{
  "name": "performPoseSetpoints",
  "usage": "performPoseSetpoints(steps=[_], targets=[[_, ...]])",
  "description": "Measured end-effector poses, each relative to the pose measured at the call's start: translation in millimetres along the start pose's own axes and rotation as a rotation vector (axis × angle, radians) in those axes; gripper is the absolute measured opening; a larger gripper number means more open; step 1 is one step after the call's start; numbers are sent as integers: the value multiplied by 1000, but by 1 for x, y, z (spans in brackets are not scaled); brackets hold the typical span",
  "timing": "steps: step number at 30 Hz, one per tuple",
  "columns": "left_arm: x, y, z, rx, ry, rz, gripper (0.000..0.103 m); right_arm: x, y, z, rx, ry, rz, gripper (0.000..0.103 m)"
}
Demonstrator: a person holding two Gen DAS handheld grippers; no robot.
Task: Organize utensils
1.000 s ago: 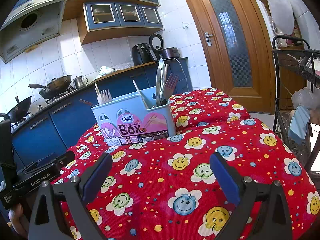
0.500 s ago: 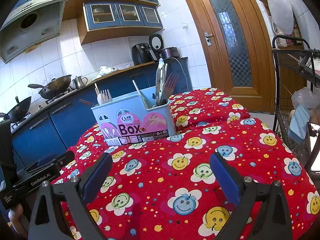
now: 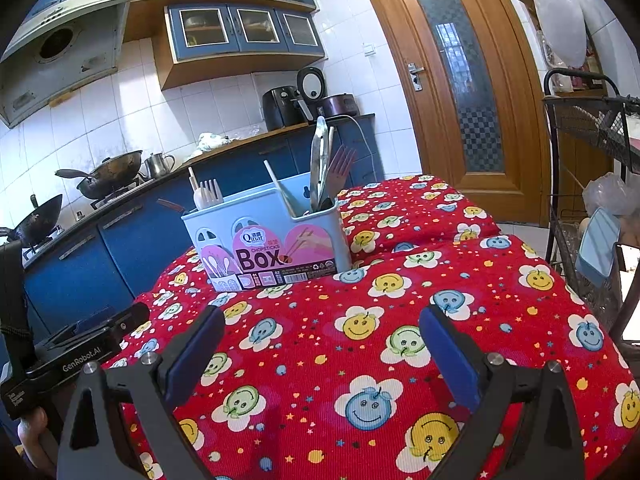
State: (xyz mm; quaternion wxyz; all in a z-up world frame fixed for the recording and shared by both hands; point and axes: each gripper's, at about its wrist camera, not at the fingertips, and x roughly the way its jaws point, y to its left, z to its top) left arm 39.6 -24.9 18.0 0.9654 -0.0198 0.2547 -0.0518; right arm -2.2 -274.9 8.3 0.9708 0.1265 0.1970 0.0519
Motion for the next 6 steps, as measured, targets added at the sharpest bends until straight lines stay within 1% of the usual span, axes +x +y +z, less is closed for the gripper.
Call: performPoseSetpoints(steps=[6], targets=[[1,0,0,-3,6,1,76,0,0,-1,2,1,1,100]])
